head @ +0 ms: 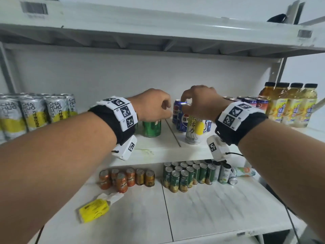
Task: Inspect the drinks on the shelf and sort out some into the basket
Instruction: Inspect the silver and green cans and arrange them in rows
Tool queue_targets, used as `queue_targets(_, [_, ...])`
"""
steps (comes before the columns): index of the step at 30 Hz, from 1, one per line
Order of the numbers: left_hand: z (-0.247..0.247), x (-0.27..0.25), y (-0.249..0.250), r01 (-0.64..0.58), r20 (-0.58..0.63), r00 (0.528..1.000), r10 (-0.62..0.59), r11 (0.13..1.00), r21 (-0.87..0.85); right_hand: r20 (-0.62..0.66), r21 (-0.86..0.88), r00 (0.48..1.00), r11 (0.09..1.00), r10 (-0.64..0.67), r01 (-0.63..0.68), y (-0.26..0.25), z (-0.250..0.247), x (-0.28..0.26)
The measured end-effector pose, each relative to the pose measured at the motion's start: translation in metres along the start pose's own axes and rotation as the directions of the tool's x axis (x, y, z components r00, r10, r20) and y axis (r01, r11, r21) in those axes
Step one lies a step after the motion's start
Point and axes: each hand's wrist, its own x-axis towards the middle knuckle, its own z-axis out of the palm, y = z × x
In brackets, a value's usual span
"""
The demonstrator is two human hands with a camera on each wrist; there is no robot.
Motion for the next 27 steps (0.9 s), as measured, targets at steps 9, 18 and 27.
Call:
queue_targets(9, [-0.076,-0.093,-0.078,0.113,-0.065,0.993,-0.102,0.973,0.202,-0.084,0.171,0.955,0.94,-0.283,0.294,-0.139,0.005,0.019])
queue_targets(18, [-0.172,-0.252,-0.199,0.408,-0.138,0.913,-0.384,0.842,0.354,-0.161,0.331,0.858,0.793,-0.487,0.512,-0.343,0.03,0.053])
queue_targets(27, [-0.23,-0.381,-0.308,0.577,-0.197,0.816,-0.543,0.754,0.315,-0.161,0.425,0.784,0.675,-0.599,0.603,-0.518,0.053,0.088])
